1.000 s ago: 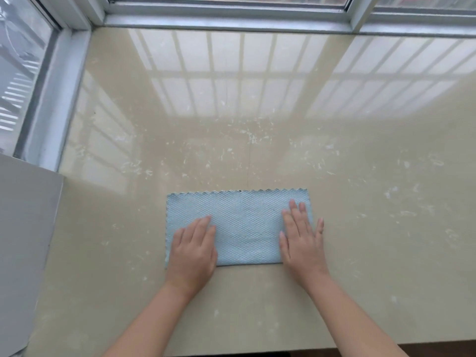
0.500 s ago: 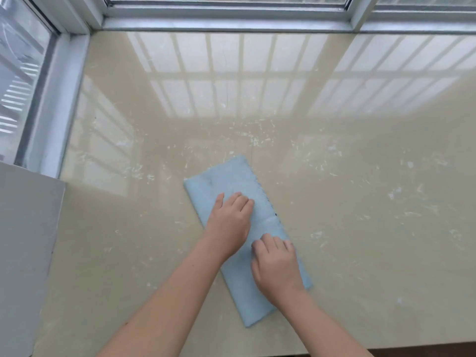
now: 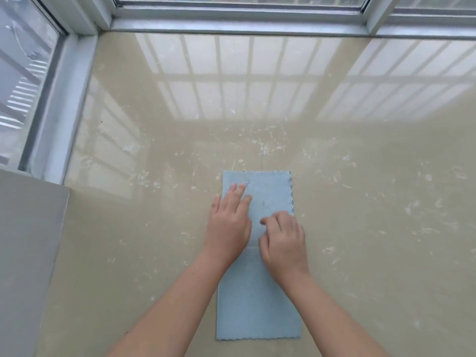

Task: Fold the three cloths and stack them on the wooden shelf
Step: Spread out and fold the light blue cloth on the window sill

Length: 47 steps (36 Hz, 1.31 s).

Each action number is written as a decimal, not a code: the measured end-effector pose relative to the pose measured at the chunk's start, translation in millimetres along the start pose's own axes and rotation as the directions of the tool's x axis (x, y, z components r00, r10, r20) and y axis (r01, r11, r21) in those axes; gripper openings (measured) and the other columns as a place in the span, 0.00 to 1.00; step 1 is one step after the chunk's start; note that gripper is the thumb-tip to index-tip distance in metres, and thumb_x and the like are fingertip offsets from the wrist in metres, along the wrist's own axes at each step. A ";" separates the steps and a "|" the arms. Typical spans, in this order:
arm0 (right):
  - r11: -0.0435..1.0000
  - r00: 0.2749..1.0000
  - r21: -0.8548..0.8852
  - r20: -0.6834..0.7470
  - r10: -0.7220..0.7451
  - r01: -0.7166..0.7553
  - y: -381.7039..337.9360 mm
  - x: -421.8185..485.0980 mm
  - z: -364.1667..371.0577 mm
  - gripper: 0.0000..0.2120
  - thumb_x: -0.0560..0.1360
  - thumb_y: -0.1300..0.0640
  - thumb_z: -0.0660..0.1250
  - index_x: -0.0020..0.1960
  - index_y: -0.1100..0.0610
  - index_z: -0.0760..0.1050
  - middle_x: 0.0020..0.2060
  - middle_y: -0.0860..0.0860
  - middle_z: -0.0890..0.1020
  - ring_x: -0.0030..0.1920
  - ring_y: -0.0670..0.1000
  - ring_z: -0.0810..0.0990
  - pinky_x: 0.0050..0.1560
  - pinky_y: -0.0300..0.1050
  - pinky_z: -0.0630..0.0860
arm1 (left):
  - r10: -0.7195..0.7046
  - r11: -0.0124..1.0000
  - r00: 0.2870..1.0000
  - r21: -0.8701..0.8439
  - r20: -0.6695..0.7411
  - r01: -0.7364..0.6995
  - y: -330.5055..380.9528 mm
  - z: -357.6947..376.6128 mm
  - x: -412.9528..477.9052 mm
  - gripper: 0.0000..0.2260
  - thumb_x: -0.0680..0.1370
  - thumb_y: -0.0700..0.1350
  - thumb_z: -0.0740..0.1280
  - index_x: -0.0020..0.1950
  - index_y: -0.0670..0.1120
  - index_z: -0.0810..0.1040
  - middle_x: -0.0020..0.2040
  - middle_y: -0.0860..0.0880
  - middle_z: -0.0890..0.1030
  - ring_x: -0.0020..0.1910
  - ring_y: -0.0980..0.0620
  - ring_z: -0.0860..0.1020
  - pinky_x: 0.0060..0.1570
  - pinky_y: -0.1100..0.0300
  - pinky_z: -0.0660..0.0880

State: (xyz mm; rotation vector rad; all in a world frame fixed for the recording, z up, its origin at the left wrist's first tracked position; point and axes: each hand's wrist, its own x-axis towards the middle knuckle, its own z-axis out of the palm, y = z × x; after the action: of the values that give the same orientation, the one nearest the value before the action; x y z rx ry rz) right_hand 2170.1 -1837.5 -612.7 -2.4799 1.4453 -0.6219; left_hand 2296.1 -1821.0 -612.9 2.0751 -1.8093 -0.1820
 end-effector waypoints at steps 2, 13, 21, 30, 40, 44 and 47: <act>0.999 1.000 -0.032 -0.021 0.004 -0.005 -0.1 22.6 12.6 0.14 0.67 0.59 0.56 0.51 0.59 0.73 0.46 0.56 0.76 0.47 0.54 0.71 0.45 0.47 0.66 | -0.025 0.999 1.000 0.038 0.005 0.025 -6.8 1.9 5.9 0.20 0.70 0.39 0.54 0.56 0.39 0.80 0.62 0.42 0.78 0.61 0.41 0.77 0.53 0.39 0.74; 0.978 0.961 -0.147 0.257 -0.105 0.146 10.9 47.8 57.6 0.25 0.77 0.51 0.49 0.72 0.58 0.58 0.72 0.52 0.65 0.75 0.46 0.39 0.70 0.52 0.45 | -0.194 0.977 0.973 0.110 0.123 0.181 -24.6 24.6 9.0 0.24 0.75 0.48 0.54 0.70 0.44 0.68 0.70 0.47 0.70 0.70 0.51 0.63 0.57 0.35 0.69; 0.979 0.970 -0.177 0.236 -0.053 0.097 48.6 49.3 44.9 0.29 0.75 0.46 0.51 0.72 0.58 0.58 0.71 0.51 0.64 0.76 0.47 0.44 0.68 0.57 0.53 | -0.274 0.950 0.950 0.192 0.149 0.244 -24.7 22.2 10.2 0.26 0.74 0.50 0.53 0.70 0.41 0.67 0.71 0.46 0.69 0.70 0.52 0.62 0.56 0.33 0.68; 0.979 0.994 -0.202 0.106 0.029 -0.008 53.4 40.8 24.4 0.27 0.74 0.52 0.52 0.69 0.63 0.64 0.69 0.58 0.69 0.74 0.52 0.53 0.63 0.67 0.62 | -0.130 0.981 0.990 0.142 -0.046 0.135 -20.2 20.6 -0.9 0.25 0.75 0.47 0.53 0.71 0.40 0.61 0.73 0.43 0.64 0.76 0.49 0.52 0.68 0.41 0.52; 0.983 0.986 -0.178 0.164 -0.010 0.039 11.8 -23.6 48.2 0.23 0.80 0.53 0.42 0.74 0.59 0.56 0.76 0.49 0.47 0.76 0.50 0.44 0.71 0.54 0.48 | -0.023 0.996 0.998 0.090 0.060 0.017 -6.5 35.0 -45.2 0.22 0.83 0.50 0.39 0.72 0.45 0.60 0.78 0.54 0.42 0.76 0.56 0.44 0.70 0.48 0.50; 0.979 0.983 -0.195 0.182 -0.025 0.061 18.3 -18.4 43.0 0.26 0.77 0.50 0.48 0.73 0.56 0.56 0.76 0.46 0.43 0.76 0.47 0.43 0.71 0.54 0.48 | -0.033 0.992 0.995 0.122 0.099 0.021 -9.6 33.4 -45.9 0.23 0.82 0.52 0.39 0.73 0.46 0.59 0.77 0.54 0.41 0.76 0.56 0.44 0.69 0.45 0.56; 0.982 0.982 -0.188 0.191 0.006 0.031 30.8 -17.0 37.2 0.26 0.77 0.49 0.48 0.73 0.56 0.56 0.76 0.44 0.41 0.76 0.46 0.41 0.68 0.56 0.52 | -0.064 0.990 0.991 0.130 0.116 0.049 -14.4 32.5 -46.4 0.23 0.80 0.52 0.48 0.74 0.47 0.59 0.77 0.54 0.41 0.76 0.56 0.43 0.64 0.41 0.63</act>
State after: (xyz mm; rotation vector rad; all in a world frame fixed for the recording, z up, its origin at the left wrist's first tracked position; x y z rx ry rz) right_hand 2155.7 -1839.5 -661.7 -2.6086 1.4777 -0.2473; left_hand 2290.8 -1780.8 -655.0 2.2491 -1.8772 -0.2158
